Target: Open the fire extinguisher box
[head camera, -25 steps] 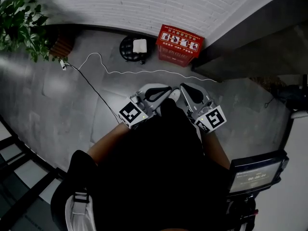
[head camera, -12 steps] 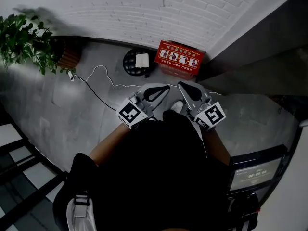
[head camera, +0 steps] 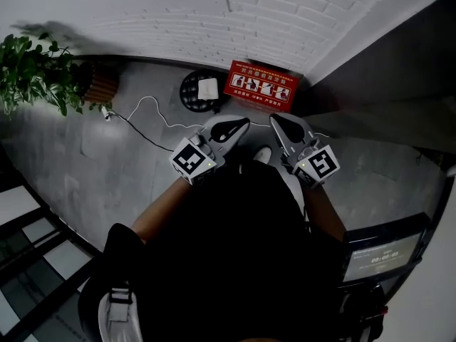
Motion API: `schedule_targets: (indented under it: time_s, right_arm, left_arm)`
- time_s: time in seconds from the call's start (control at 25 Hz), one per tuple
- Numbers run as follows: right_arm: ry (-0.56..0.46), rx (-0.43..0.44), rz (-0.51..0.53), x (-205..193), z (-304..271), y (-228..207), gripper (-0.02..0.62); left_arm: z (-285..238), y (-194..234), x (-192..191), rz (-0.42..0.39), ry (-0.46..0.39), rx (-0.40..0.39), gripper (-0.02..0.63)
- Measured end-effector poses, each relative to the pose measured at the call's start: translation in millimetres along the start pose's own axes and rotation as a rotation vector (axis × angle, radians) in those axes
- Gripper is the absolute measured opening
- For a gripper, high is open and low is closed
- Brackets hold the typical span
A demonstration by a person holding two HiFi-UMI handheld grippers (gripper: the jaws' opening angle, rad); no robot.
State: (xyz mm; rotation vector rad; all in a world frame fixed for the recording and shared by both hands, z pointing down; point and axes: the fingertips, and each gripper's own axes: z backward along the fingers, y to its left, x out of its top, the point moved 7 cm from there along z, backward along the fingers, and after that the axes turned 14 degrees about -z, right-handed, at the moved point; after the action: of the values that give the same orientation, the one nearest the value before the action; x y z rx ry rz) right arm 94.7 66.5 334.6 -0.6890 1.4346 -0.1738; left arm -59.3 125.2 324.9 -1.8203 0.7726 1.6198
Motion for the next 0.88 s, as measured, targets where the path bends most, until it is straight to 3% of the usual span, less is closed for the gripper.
schedule_targets:
  time_s: [0.36,0.52,0.88]
  right_arm:
    - [-0.067,-0.114,-0.051,15.2,-42.9,-28.6,0.009]
    - [-0.04,-0.222,-0.046,14.0,-67.0,-33.2,0.009]
    - [-0.027,-0.421,-0.113,-18.1,-89.0,-71.3,0.009]
  left_arm:
    - [-21.2,54.1,-13.9,-0.023,-0.026,-0.13,0.003]
    - [-16.9,83.2,-22.7,0.001,-0.01,-0.22,0.003]
    - [-17.0,132.3,-83.5,0.026,0.024,-0.34,0.003]
